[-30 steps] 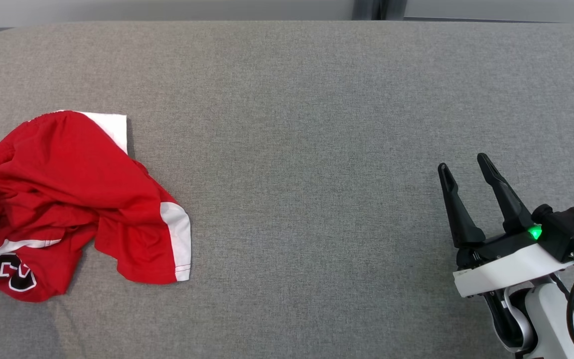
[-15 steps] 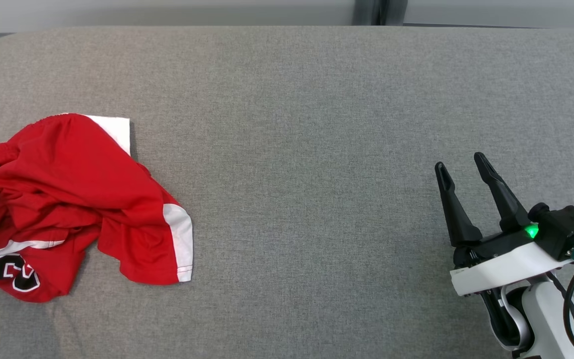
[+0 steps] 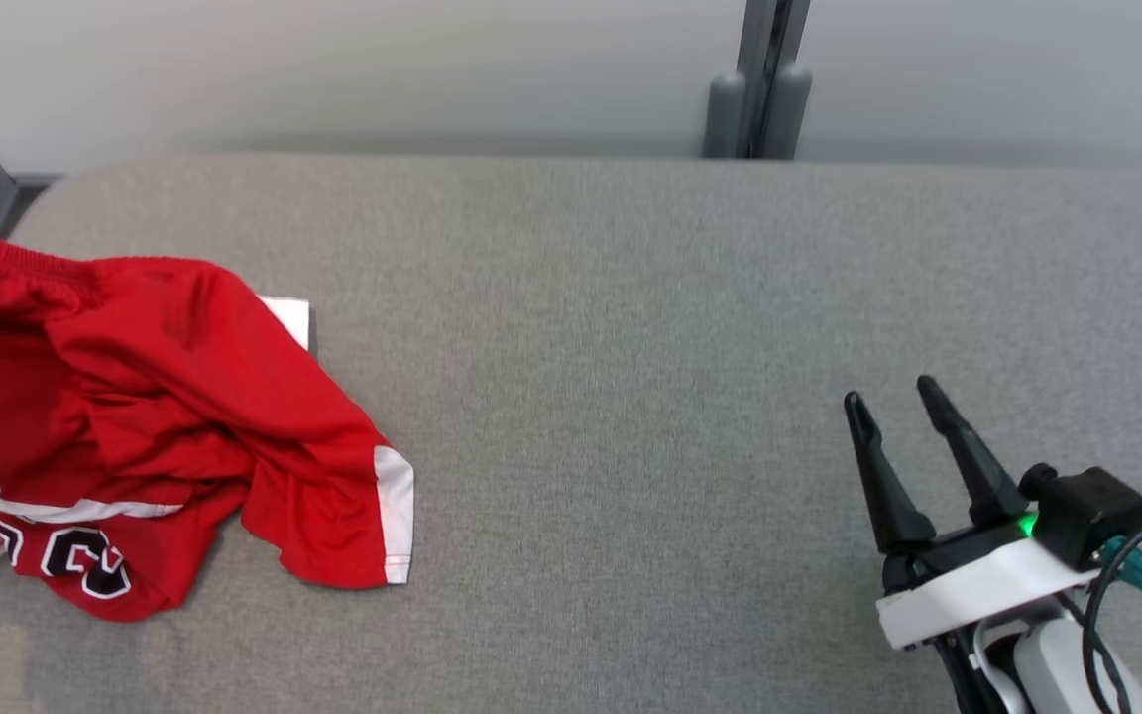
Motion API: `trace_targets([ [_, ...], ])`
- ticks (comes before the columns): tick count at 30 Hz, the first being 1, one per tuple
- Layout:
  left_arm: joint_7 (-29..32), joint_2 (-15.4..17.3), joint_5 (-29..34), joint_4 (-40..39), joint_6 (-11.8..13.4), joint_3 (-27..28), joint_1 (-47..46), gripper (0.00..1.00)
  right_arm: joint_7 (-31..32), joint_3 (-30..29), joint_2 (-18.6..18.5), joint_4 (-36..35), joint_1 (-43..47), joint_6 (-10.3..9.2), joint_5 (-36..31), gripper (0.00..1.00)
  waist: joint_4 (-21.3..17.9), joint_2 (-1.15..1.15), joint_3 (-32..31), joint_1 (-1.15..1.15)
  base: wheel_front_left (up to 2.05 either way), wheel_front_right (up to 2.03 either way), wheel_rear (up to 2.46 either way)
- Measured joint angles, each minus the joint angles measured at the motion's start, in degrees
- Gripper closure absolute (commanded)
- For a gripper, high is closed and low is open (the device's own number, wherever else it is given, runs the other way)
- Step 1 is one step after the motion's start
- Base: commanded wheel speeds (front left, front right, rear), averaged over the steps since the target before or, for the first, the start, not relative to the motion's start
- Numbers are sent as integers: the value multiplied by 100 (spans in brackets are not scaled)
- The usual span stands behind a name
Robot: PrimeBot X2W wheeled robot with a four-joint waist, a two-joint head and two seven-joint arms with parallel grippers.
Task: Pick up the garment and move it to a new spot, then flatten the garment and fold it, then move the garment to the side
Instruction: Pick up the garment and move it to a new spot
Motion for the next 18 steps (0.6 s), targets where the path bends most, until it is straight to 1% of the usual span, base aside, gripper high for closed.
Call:
trace_targets([
  [2,-38,27,-60,-185,1,-89,-17,100,0,29,54,15,79,0,2,0,2,0,-192,0,0,0,0],
  [6,-98,-24,-347,-519,1,-261,-24,100,0,64,147,38,205,0,26,0,-46,0,-568,0,0,0,0],
  [10,-241,-3,-460,-860,1,-456,-174,100,0,35,176,31,300,0,40,0,-224,0,-809,0,0,0,0],
  [18,-397,-423,-508,-1417,2,-777,-494,100,0,-43,209,9,364,0,38,0,-781,0,-930,0,0,0,0],
])
